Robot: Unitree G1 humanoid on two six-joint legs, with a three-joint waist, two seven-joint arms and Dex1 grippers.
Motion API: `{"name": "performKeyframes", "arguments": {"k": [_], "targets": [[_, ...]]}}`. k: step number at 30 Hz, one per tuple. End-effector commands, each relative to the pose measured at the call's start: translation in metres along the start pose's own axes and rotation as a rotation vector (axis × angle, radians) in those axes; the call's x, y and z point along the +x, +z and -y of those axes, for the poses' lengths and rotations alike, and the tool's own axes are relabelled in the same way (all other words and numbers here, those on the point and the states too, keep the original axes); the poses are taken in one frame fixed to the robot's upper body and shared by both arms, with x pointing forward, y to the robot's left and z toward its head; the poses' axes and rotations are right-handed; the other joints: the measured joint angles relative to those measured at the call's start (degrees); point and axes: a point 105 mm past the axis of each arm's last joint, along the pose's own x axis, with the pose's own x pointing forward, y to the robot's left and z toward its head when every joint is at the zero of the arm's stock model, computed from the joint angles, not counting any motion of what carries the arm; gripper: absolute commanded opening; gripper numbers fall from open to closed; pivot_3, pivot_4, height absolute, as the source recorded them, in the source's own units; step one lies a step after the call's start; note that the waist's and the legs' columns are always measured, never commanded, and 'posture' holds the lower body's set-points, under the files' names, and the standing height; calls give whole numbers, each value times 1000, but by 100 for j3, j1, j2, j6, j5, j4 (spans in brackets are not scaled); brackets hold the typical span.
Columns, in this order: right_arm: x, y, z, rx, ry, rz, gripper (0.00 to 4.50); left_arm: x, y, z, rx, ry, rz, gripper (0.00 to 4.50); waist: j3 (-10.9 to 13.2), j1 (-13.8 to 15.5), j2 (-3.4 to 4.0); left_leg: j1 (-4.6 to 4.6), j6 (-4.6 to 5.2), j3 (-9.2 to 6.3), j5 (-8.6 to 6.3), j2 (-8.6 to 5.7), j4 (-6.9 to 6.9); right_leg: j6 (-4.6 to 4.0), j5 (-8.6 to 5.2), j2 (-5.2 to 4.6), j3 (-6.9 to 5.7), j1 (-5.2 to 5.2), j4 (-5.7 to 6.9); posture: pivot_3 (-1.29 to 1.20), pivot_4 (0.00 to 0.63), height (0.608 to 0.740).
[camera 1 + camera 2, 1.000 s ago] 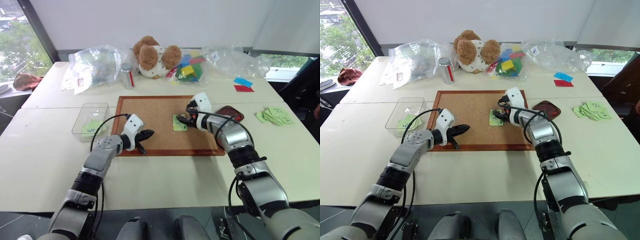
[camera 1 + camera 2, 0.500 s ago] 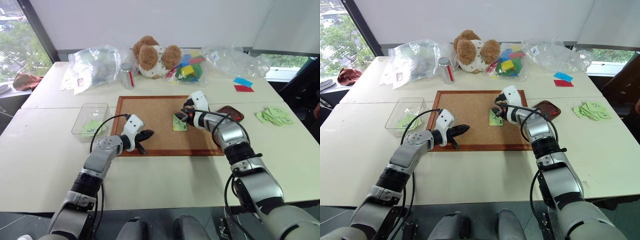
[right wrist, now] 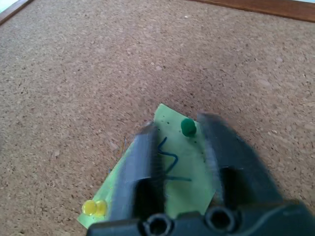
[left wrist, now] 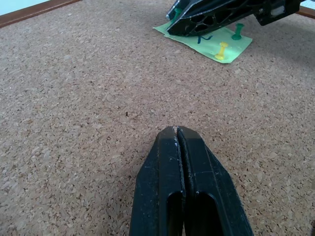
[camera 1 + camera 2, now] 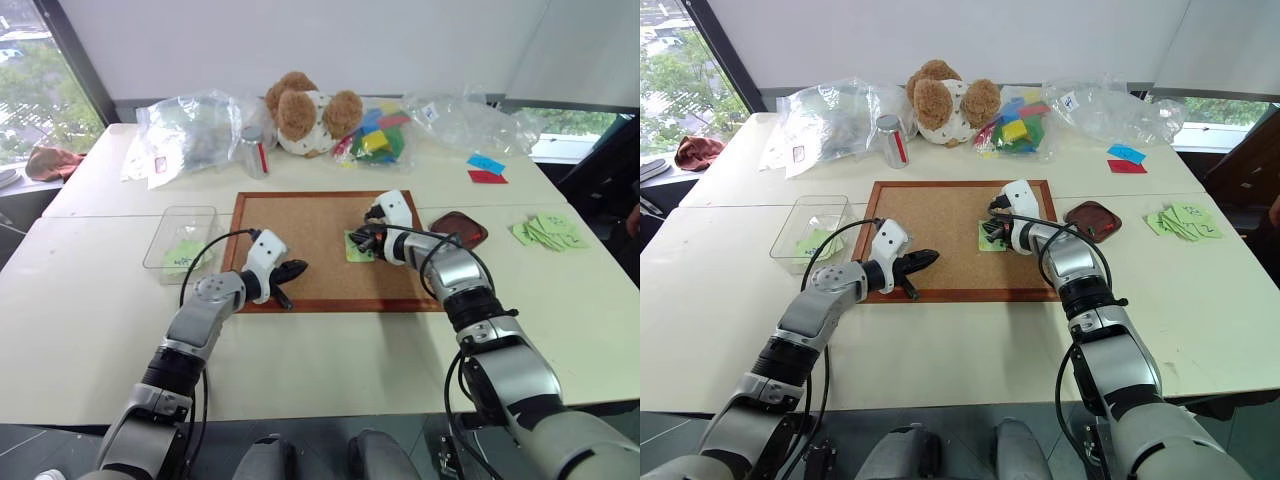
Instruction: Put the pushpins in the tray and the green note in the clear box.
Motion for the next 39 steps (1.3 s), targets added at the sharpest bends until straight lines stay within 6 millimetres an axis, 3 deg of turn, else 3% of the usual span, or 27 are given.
{"name": "performKeyframes", "arguments": {"k": [1,7,15,20,24,28,33,39], "targets": [[-4,18,4,-14,-10,62,47,-3,-15,2,-11,-2,-51,0,0,-2,0,0,0,0,0,0,0,0,0,0,0,0,0,0,150,740],[-15,30,10,-20,-23,92,47,-2,-21,7,-10,-25,-79,0,0,5,0,-1,0,0,0,0,-2,0,0,0,0,-2,0,0,150,740],[-51,67,20,16,-75,194,47,0,-35,8,-8,-26,-137,0,-6,21,4,-2,0,1,0,0,0,0,0,-1,3,-1,0,0,150,740],[-68,72,38,25,-173,207,47,2,-36,9,-13,-32,-137,0,-14,21,12,8,0,-1,0,0,0,0,0,-1,2,10,0,0,150,740],[-95,59,86,58,-371,193,47,4,-34,9,-16,-30,-129,0,-14,57,12,8,1,-1,-1,0,1,0,0,-1,2,14,-2,0,150,740],[-114,26,129,121,-520,120,47,6,-33,9,-13,-36,-125,0,-17,55,13,8,4,-1,-2,0,0,0,0,-2,1,21,-14,0,150,740],[-120,4,146,158,-573,80,47,6,-33,9,-12,-37,-123,0,-23,27,25,25,8,3,-4,0,-1,0,0,-2,4,37,-13,0,150,740],[-112,-18,149,212,-568,44,47,5,-33,8,-13,-29,-120,0,-23,32,25,39,18,3,-8,0,-1,0,0,-2,4,51,-12,0,150,740]]}}
